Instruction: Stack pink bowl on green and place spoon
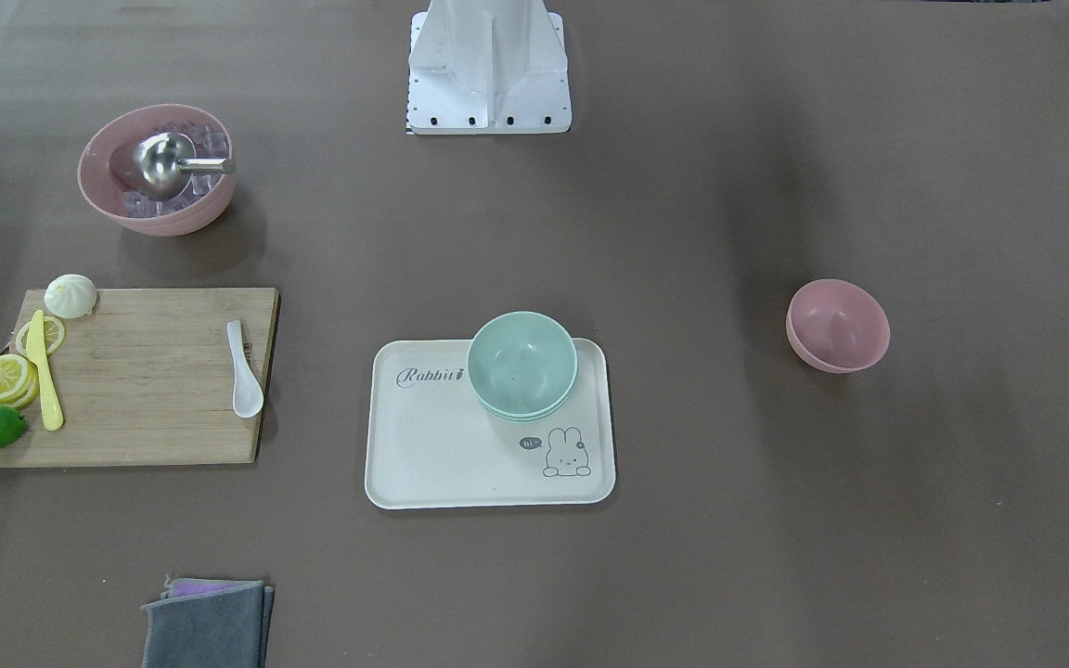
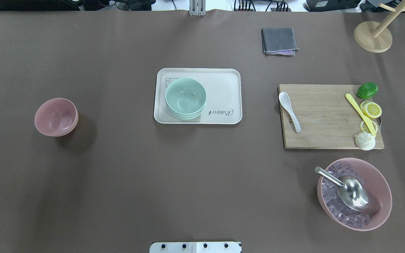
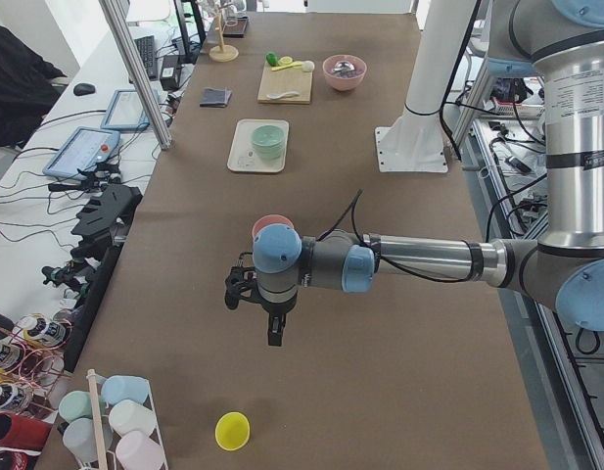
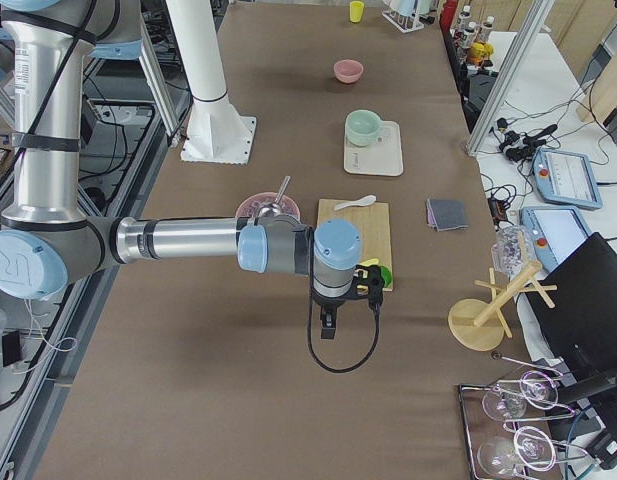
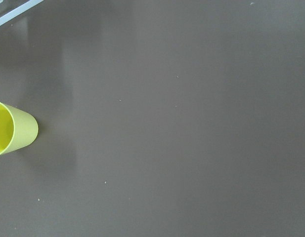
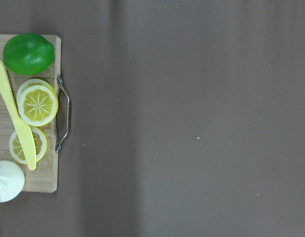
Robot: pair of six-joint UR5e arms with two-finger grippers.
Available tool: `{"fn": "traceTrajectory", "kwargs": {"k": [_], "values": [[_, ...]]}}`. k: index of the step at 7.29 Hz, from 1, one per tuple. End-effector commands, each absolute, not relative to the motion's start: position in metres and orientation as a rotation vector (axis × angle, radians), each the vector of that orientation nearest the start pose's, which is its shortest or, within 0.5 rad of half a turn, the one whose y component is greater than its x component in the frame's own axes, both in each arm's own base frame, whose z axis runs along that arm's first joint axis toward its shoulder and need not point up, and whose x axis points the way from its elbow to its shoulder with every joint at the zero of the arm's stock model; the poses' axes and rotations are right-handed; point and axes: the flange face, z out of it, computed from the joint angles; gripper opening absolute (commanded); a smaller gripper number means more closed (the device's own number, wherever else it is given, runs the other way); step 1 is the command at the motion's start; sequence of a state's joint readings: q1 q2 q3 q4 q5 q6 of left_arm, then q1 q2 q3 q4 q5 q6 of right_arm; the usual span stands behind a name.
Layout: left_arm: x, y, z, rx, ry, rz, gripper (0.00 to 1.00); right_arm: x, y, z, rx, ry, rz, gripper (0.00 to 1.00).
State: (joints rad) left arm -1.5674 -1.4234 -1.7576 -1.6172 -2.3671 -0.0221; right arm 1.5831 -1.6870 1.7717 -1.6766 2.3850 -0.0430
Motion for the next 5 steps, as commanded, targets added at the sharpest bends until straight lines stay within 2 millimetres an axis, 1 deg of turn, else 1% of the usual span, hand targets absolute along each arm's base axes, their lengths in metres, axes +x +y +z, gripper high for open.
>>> {"fn": "traceTrajectory", "kwargs": {"k": [1,5], "values": [[-0.0616,-0.4338,0.6285,0.075,0.795,0.02,0.99,0.0662,-0.4388,0.622,0.002,-0.815,-0.02,1.0],[-0.0608,-0.4345,0.6279,0.074,0.796,0.019,0.99,0.0658,-0.4387,0.6231,0.0,-0.821,-0.019,1.0]]}}
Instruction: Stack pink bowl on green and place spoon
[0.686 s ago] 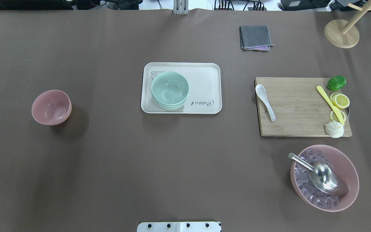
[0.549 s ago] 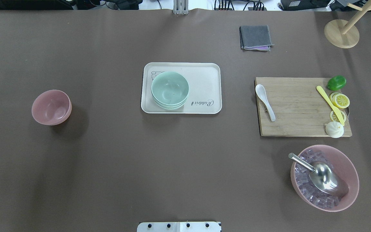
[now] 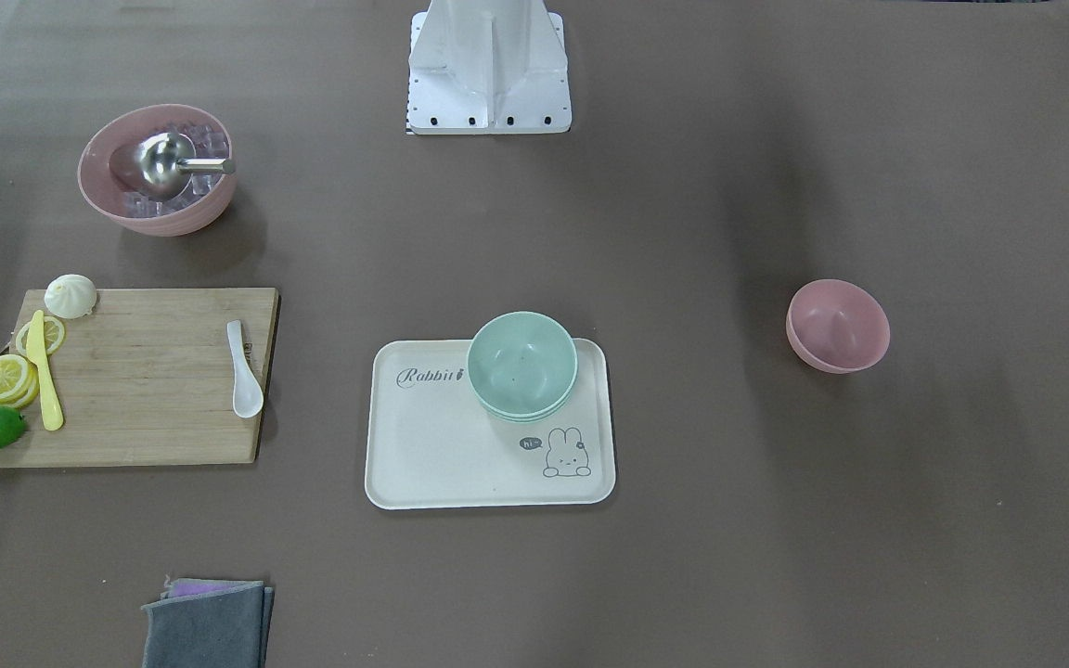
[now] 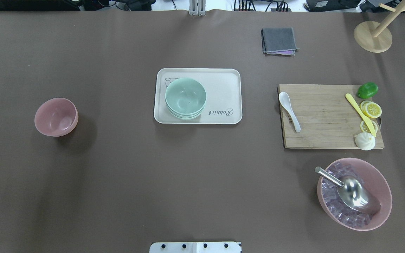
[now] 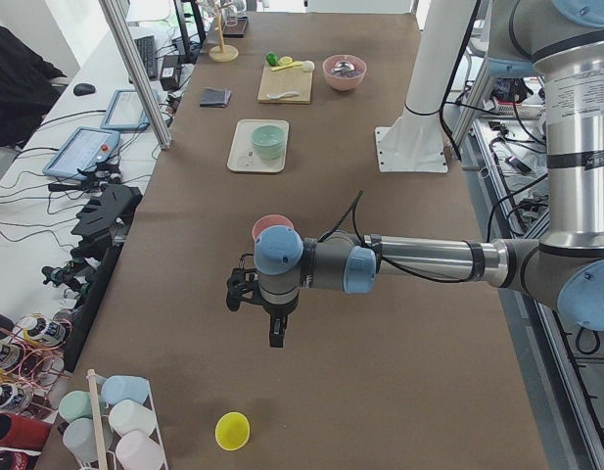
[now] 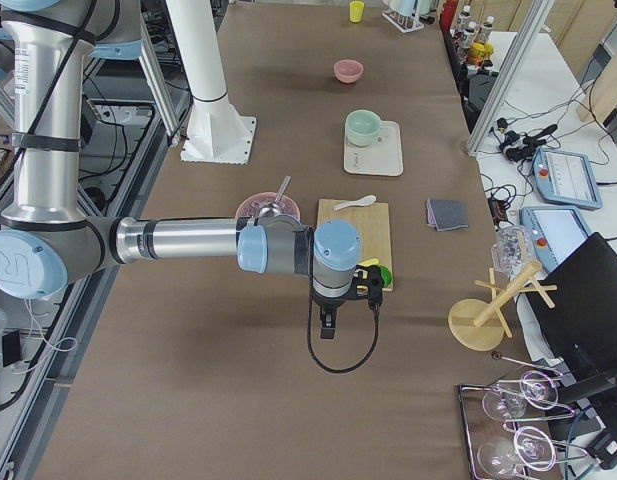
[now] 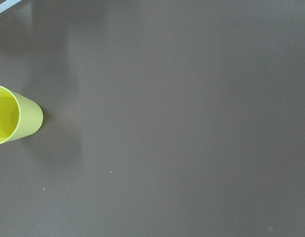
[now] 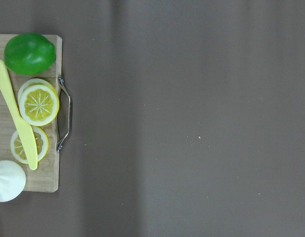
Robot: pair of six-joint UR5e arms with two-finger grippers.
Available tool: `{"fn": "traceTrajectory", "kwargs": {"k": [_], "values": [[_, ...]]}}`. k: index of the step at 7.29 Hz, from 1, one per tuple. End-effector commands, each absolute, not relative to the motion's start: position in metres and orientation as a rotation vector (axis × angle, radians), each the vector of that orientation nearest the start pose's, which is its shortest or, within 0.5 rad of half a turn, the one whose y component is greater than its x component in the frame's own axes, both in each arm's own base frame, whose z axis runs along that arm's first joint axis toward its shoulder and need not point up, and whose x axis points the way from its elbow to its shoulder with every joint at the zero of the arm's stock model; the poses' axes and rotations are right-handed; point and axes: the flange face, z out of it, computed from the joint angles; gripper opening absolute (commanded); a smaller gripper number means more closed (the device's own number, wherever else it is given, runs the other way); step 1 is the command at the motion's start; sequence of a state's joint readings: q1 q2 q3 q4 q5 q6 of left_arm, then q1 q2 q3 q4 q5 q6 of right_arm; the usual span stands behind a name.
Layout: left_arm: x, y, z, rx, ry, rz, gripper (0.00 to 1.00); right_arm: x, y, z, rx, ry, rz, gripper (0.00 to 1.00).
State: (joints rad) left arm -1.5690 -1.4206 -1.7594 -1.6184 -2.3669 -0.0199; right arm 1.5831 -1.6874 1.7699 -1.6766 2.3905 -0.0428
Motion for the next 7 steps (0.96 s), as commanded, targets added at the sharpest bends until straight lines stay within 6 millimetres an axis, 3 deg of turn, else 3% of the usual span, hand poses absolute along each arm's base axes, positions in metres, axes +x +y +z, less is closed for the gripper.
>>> {"fn": "traceTrajectory", "kwargs": {"k": [1,7], "values": [[-0.0607,-0.4344,0.6291,0.072,0.798,0.018,0.99,0.0658,-0.4387,0.6231,0.001,-0.821,-0.022,1.0],[-0.0595,-0.4344,0.6315,0.067,0.797,0.019,0.99,0.065,-0.4386,0.6231,-0.002,-0.833,-0.02,1.0]]}}
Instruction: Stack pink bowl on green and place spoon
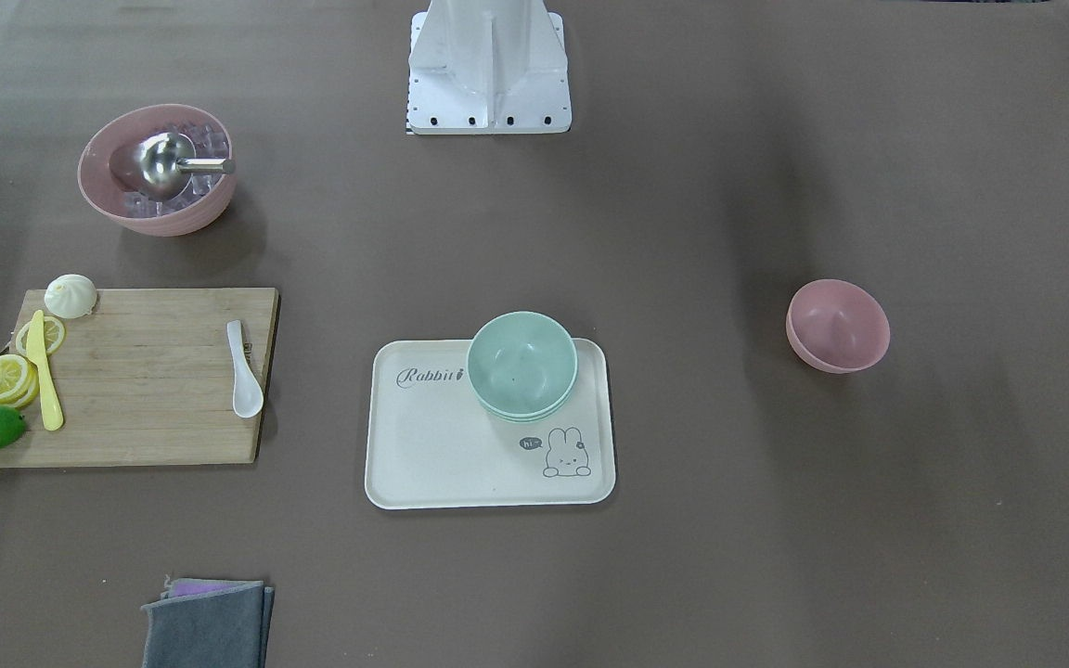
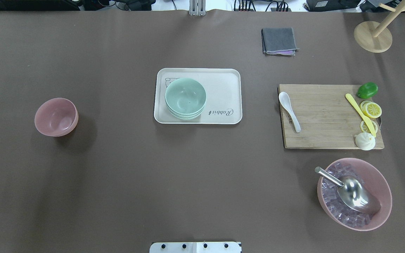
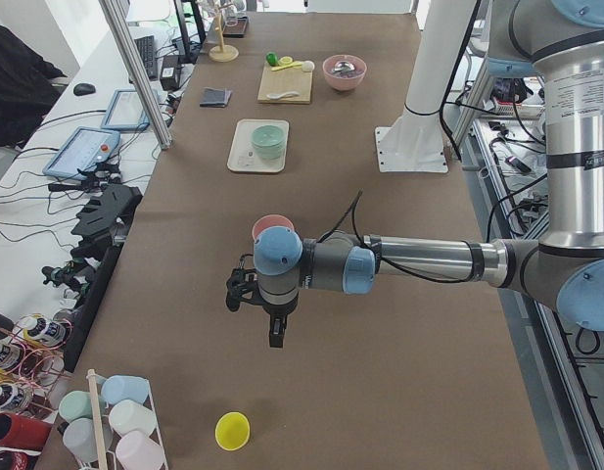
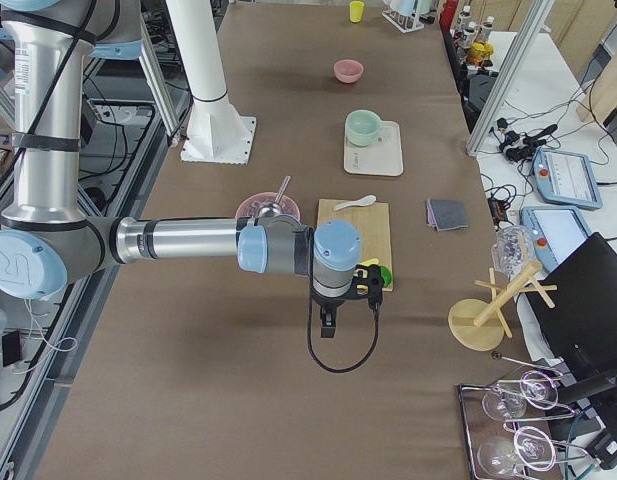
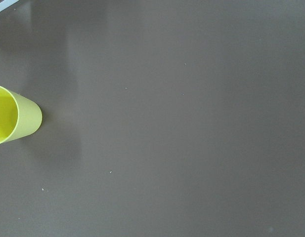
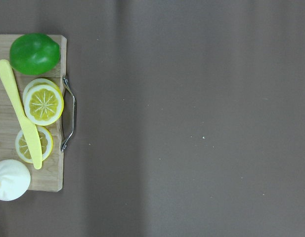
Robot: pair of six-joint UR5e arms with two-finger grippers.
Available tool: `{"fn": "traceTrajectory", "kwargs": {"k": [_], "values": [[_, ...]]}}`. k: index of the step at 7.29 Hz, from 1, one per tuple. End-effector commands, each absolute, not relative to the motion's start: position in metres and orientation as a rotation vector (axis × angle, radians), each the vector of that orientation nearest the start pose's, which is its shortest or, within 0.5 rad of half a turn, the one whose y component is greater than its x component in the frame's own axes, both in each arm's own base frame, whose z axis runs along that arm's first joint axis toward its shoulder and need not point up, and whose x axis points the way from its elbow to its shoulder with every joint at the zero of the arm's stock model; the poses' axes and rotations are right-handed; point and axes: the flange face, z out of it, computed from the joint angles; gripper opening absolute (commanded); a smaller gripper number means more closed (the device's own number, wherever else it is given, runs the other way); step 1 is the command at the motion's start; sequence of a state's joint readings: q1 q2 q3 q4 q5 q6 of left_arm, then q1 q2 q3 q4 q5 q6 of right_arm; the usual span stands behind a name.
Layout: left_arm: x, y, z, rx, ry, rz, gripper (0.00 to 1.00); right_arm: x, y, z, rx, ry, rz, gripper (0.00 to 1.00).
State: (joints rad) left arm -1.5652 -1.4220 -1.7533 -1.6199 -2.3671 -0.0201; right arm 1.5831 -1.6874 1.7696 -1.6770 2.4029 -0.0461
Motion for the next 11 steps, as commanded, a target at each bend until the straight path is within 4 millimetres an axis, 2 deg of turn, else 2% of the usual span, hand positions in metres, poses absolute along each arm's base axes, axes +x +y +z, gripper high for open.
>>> {"fn": "traceTrajectory", "kwargs": {"k": [1,11], "values": [[-0.0595,-0.4351,0.6309,0.068,0.797,0.02,0.99,0.065,-0.4386,0.6231,-0.002,-0.833,-0.02,1.0],[-0.0594,-0.4398,0.63,0.07,0.797,0.02,0.99,0.0629,-0.44,0.6181,0.002,-0.865,-0.021,1.0]]}}
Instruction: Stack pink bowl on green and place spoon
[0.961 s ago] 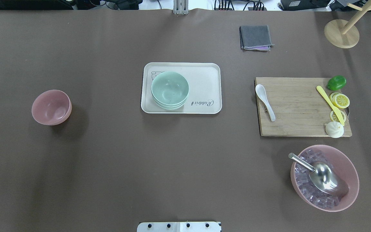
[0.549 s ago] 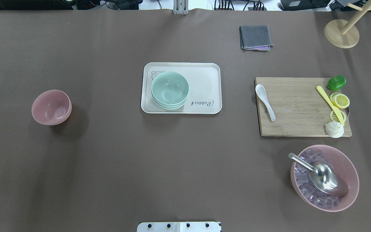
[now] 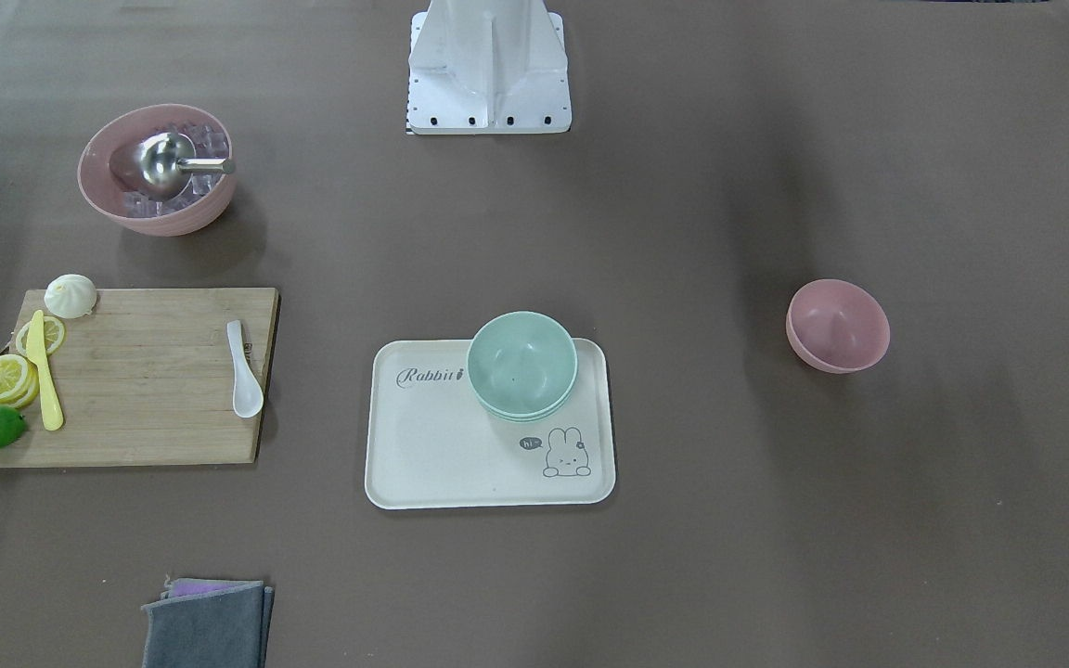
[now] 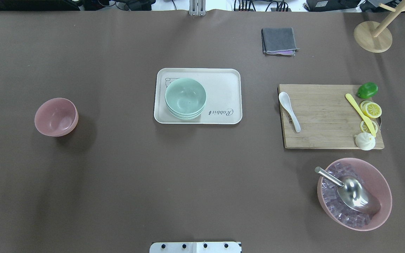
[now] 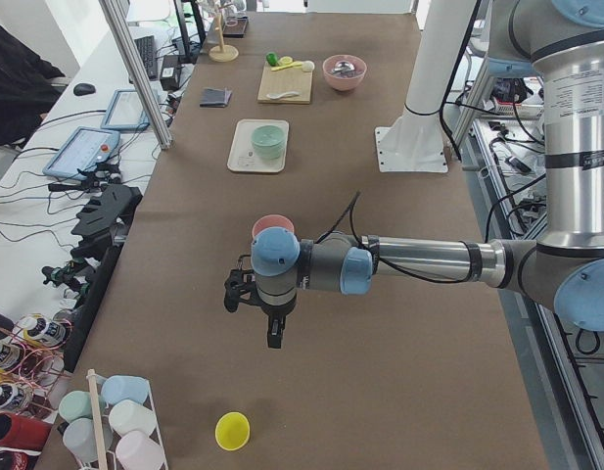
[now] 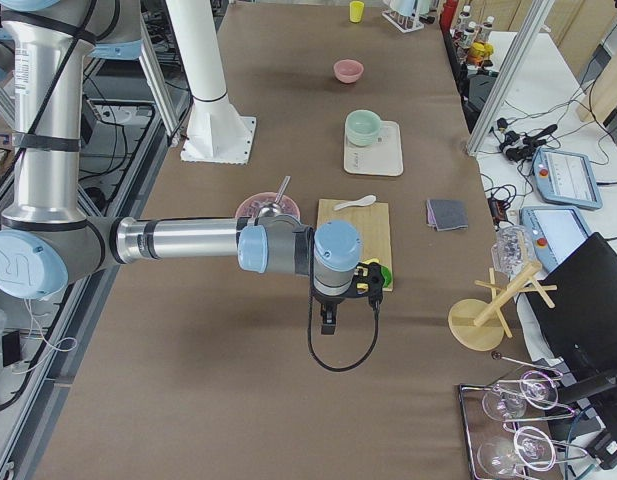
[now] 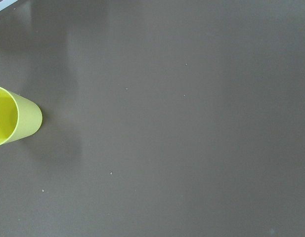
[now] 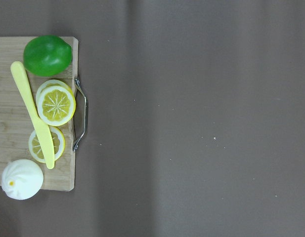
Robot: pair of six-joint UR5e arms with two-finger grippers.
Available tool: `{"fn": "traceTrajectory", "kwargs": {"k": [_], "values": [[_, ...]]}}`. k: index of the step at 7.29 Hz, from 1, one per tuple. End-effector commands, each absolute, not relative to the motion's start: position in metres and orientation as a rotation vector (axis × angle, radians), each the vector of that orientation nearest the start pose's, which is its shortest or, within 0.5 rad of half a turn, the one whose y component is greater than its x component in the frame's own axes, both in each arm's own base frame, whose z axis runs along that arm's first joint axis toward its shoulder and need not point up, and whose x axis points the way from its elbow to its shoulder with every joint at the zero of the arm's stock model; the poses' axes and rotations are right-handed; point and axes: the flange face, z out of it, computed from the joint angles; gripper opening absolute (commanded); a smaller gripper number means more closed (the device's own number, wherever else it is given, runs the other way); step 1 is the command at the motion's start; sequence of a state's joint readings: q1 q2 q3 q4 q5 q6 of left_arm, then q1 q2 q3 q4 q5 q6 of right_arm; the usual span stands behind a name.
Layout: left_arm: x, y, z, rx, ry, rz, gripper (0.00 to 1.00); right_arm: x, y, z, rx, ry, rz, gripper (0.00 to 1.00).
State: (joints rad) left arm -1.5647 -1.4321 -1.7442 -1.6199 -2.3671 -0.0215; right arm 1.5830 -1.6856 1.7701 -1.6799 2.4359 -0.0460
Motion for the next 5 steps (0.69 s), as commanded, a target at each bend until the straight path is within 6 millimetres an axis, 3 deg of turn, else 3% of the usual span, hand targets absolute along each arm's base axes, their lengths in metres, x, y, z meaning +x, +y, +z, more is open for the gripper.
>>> {"fn": "traceTrajectory", "kwargs": {"k": [1,5], "values": [[-0.0587,-0.4407,0.6284,0.075,0.797,0.024,0.99,0.0629,-0.4393,0.6188,0.001,-0.865,-0.02,1.0],[-0.0585,-0.4401,0.6287,0.073,0.8,0.022,0.99,0.0626,-0.439,0.6189,-0.003,-0.87,-0.018,1.0]]}}
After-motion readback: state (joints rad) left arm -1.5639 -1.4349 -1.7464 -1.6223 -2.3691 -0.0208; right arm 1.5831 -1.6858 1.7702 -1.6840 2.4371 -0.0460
